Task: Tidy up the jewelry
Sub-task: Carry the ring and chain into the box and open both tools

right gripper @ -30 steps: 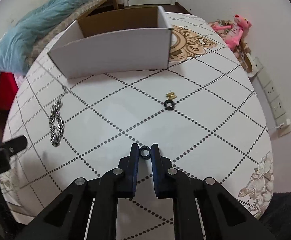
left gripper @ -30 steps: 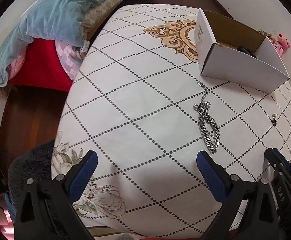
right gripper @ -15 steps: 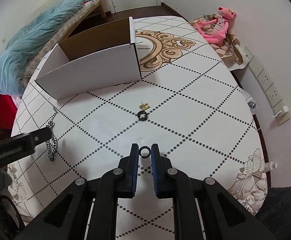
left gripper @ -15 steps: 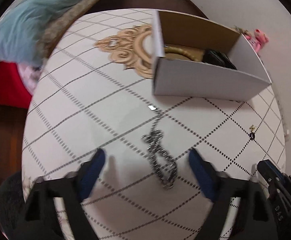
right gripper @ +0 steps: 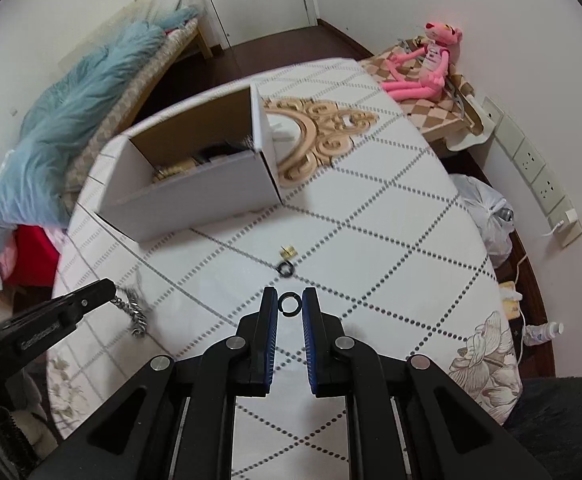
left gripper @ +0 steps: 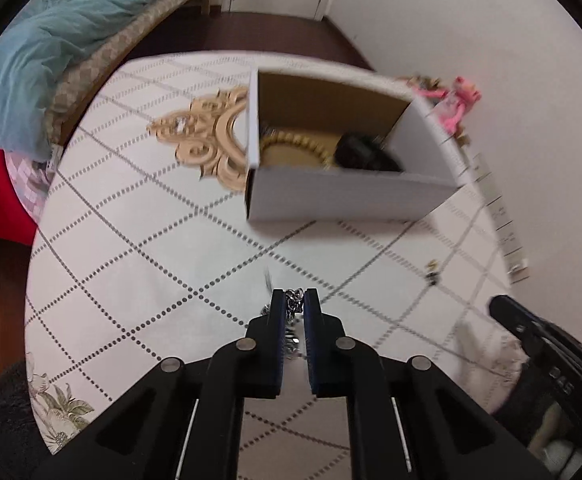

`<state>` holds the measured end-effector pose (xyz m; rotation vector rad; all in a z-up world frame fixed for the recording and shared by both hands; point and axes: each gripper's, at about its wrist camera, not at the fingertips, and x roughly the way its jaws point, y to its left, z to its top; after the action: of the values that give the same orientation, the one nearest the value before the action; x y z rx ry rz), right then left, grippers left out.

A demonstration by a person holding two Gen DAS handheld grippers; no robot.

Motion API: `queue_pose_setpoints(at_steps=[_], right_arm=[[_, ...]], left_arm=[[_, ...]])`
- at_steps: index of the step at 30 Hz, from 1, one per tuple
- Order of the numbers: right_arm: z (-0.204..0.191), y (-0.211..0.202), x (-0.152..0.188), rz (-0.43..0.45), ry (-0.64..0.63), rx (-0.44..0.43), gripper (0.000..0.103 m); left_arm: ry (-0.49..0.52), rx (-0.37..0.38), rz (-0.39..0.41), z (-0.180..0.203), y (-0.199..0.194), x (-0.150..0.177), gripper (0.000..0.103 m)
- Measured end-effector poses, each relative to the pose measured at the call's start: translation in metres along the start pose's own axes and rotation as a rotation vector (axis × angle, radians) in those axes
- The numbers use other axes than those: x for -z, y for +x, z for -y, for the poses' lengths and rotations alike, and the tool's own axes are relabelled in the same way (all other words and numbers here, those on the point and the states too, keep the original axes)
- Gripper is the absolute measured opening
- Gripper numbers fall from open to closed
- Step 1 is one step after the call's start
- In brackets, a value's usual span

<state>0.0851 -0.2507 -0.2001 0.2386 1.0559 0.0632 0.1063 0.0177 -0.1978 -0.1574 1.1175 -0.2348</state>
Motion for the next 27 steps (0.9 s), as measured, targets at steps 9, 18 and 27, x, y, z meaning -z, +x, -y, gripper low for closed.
queue_pose_setpoints(at_steps=[9,18,27], right_arm=[[-0.017,-0.039,-0.047,0.057,-0.017,-0.123,0.013],[-0.041,-0.016,-0.142,0.019,-0.052,-0.192,0.013],[-0.064,0.066,-0.191,-0.196,-0.124,-0.162,0.013]], left_arm=[[0.022,0.126,0.103,0.014,-0.064,-0.048,0.006],[0.057,0.136,0.13,0.022,-0.061,-0.126,0.006],[0.008,0.074,-0.019,0.007,0.006,-0.155,0.009]])
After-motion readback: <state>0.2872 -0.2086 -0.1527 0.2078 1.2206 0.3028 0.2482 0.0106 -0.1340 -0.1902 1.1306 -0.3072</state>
